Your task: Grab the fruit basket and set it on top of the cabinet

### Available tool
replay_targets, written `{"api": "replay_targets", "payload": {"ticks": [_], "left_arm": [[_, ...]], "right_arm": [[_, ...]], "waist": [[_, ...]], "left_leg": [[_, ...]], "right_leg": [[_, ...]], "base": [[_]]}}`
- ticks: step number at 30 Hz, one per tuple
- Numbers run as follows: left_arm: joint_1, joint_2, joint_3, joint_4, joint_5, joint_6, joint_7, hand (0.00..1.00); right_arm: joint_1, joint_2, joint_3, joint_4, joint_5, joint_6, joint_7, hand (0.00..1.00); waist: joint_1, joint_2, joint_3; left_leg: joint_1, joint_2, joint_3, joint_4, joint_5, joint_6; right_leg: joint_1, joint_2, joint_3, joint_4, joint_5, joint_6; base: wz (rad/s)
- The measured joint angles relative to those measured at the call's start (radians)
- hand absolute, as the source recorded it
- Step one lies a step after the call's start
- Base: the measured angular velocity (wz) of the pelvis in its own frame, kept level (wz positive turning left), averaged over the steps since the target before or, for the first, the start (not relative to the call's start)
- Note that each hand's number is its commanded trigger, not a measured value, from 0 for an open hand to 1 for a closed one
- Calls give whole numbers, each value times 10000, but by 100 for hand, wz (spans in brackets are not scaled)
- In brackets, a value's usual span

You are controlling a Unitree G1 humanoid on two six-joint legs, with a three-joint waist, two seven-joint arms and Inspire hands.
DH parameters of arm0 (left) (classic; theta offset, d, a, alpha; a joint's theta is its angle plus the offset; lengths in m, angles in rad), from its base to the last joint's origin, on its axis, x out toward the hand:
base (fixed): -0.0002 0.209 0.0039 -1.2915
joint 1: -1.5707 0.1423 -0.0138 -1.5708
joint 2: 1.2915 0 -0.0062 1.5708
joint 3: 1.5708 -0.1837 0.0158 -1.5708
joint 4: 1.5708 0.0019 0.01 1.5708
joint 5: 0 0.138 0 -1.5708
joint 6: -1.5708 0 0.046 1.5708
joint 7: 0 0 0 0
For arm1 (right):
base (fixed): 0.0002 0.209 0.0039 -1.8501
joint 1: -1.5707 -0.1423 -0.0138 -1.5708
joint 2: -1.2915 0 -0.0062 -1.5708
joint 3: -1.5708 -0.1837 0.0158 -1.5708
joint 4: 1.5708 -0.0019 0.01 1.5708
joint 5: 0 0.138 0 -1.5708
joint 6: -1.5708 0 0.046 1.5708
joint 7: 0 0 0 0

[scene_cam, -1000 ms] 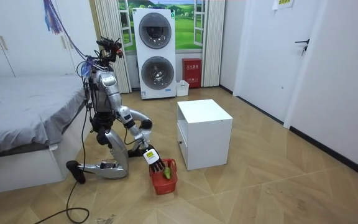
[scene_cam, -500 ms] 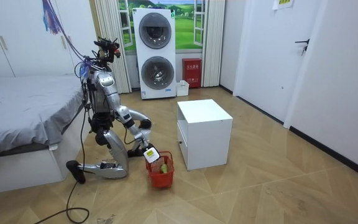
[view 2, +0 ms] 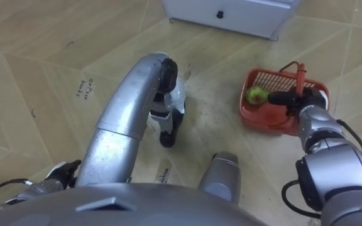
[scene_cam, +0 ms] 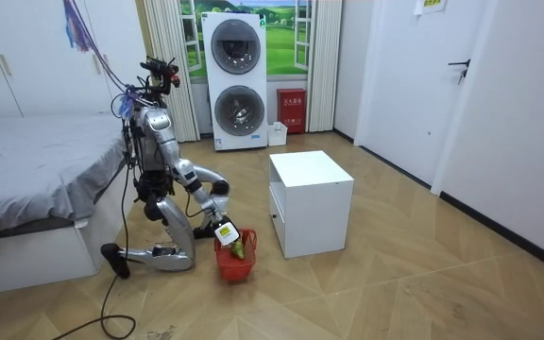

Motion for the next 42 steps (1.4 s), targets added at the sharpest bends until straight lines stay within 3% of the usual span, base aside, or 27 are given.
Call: {"api": "replay_targets", "payload": {"ticks": [9, 16, 21, 24, 27, 29, 31, 33, 34, 36, 38, 40, 41, 42], "left_arm": [[-358, -132, 132, 212, -75, -20, -15, 0], [-619, -171, 834, 172, -101, -2, 7, 0], [-794, -222, 1427, 186, -85, 2, 95, 0], [-1069, -197, 1826, 160, -110, -8, 198, 0], [-1401, -215, 2041, 143, -48, 86, 256, 0], [-1590, -209, 2095, 113, -61, 115, 287, 0], [-1565, -238, 2216, 48, -46, 189, 282, 0], [-1474, -213, 2351, 54, -51, 271, 262, 0], [-1444, -188, 2554, 44, -58, 283, 254, 0], [-1270, -156, 2840, -69, -38, 296, 255, 0], [-840, -96, 3279, -275, -47, 292, 272, 0], [-625, -54, 3502, -399, -65, 297, 292, 0], [-406, 4, 3598, -552, -130, 331, 298, 0], [-285, 19, 3624, -628, -134, 333, 300, 0]], "right_arm": [[0, 39, -7, -79, 937, 2, 340, 100], [58, 84, -35, -1030, 2279, 122, 429, 100], [259, 99, -70, -2744, 2422, 170, 445, 100], [334, 164, -141, -3381, 2417, 197, 414, 100], [324, 189, -146, -4211, 2416, 237, 503, 100], [322, 208, -145, -4488, 2399, 353, 646, 100], [312, 209, -144, -4802, 2375, 520, 849, 100], [317, 210, -144, -5000, 2376, 608, 1156, 100], [340, 210, -163, -5121, 2359, 619, 1255, 100], [631, 224, -328, -5594, 2351, 743, 1374, 100], [1379, 236, -575, -6848, 2270, 823, 1553, 100], [1861, 334, -820, -7407, 2156, 826, 1645, 100], [2138, 384, -853, -7733, 2167, 822, 1660, 100], [2292, 394, -866, -7906, 2165, 822, 1696, 100]], "waist": [[-132, -111, 62], [-213, -165, 88], [-628, -143, 71], [-769, -207, 14], [-929, -156, -27], [-930, -46, -56], [-912, 128, -144], [-934, 229, -202], [-974, 234, -202], [-950, 242, -228], [-986, 232, -284], [-1006, 224, -316], [-1011, 185, -354], [-1009, 191, -376]], "left_leg": [[18, 7, -77, 117, -1, 29], [130, -8, -436, 333, -104, -114], [372, -163, -596, 518, -215, -7], [412, -94, -691, 640, -391, 133], [474, 46, -761, 397, -485, 312], [822, 178, -822, -278, -500, 434], [1254, 365, -854, -1087, -489, 513], [1825, 405, -811, -2203, -346, 581], [2328, 379, -693, -3032, -203, 650], [3263, 356, -498, -4279, -45, 738], [4554, 165, -317, -5831, 178, 825], [5548, 88, -256, -6819, 304, 905], [6184, -5, -253, -7454, 380, 913], [6497, -16, -265, -7746, 417, 913]], "right_leg": [[117, 102, 1, -39, -1, 0], [451, 460, -21, -70, 10, -101], [990, 569, -238, -293, 24, -159], [1182, 762, -278, -575, -2, -152], [1171, 1096, -160, -1307, -254, -44], [1102, 1323, 1, -2508, -293, -28], [1081, 1316, 58, -3857, -304, -5], [1262, 1244, -1, -5602, -276, 54], [1525, 1116, -13, -6821, -100, 195], [1978, 903, 16, -8523, 635, 251], [2356, 662, 23, -9921, 2422, 178], [2701, 622, -66, -10728, 3530, 251], [2887, 739, -79, -11111, 3986, 288], [2938, 857, -63, -11247, 4163, 260]], "base": [[-1], [-1], [5], [-1], [-14], [-31], [-52], [-42], [-33], [-38], [-30], [-14], [-15], [-20]]}}
